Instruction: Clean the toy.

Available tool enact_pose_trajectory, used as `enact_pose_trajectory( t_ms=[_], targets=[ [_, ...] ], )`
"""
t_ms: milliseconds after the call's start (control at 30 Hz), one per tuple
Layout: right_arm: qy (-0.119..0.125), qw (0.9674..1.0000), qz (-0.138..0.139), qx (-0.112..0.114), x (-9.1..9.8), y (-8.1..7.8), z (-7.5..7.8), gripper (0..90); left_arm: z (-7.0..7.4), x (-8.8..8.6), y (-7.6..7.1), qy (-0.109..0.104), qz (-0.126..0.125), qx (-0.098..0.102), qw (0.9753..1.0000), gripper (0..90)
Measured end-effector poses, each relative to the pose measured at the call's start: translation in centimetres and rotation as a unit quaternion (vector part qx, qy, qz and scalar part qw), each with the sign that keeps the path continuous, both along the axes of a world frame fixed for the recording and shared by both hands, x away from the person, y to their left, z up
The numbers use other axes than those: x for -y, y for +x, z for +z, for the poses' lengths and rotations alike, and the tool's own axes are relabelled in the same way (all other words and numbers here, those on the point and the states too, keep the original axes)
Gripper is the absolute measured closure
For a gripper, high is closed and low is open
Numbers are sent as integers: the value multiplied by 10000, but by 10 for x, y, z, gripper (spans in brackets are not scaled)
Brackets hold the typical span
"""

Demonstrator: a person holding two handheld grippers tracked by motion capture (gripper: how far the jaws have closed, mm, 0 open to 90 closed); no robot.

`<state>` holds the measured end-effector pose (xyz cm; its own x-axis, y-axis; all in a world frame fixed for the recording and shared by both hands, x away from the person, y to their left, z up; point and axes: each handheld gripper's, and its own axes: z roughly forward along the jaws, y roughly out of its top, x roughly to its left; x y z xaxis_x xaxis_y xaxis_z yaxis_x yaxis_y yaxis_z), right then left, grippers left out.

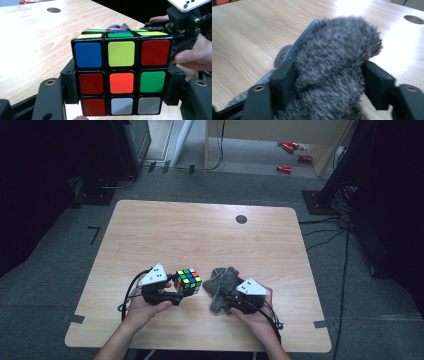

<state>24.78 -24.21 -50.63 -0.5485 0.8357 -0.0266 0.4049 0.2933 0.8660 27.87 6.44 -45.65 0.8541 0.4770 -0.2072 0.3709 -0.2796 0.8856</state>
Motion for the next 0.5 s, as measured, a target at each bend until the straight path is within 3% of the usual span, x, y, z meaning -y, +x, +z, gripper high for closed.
enact_pose_trajectory(
  t_ms=[300,500],
  targets=[
    [84,9996,-79,241,16,-4,9,171,2,-2,0,-29,21,11,10000,343],
    [113,9979,300,558,14,-11,14,162,2,0,0,-48,-2,-18,10000,343]
  ],
)
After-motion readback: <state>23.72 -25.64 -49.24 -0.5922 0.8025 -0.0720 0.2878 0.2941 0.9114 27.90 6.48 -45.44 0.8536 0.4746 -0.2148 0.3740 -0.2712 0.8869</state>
